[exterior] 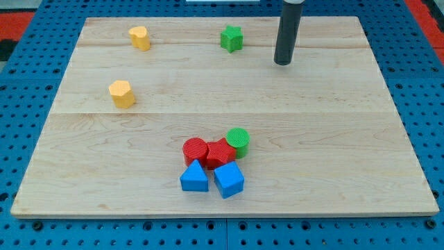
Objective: Push green star towards green circle
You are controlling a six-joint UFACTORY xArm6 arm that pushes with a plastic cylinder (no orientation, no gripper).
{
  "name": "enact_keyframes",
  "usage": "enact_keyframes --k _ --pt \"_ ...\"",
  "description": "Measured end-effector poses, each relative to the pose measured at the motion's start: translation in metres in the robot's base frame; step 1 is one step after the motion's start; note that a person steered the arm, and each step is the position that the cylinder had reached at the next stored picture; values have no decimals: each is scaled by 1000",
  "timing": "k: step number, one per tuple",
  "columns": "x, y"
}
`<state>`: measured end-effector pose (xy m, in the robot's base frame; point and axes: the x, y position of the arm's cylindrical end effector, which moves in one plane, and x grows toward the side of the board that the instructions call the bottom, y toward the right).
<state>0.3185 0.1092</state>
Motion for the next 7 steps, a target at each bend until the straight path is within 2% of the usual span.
enact_keyframes --k 2,3,5,6,7 --pt "-3 -2" --pt "-35 -3" --pt "-98 -83" --pt "-86 -153" --pt "-66 -174"
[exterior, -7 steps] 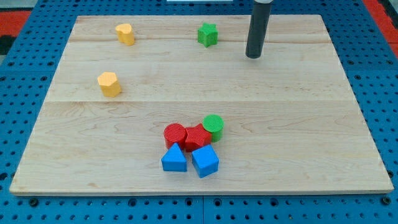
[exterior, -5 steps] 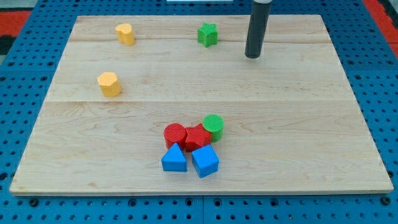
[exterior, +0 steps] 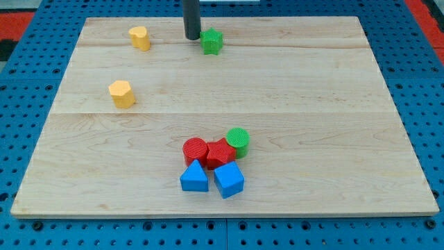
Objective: Push green star towards green circle
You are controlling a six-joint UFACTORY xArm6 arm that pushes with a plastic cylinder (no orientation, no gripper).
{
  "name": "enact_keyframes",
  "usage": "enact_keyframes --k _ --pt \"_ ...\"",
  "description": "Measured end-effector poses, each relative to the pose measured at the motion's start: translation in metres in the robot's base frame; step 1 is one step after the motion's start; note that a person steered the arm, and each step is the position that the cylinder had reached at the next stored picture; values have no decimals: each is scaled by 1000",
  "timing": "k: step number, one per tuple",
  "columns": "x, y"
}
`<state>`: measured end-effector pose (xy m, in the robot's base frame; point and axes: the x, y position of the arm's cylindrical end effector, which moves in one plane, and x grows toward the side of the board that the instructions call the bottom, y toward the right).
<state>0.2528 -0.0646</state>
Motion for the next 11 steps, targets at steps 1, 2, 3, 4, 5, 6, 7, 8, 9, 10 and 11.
enact_keyframes --k 1,2,3,4,5,6,7,8,9,10,11 --pt "-2 5" --pt "-31 28" --pt "-22 61" --pt "-3 21" --pt "-1 9" --pt "27 4" --pt "57 6" --pt "58 29" --pt "66 50" --pt "96 51" --pt "120 58"
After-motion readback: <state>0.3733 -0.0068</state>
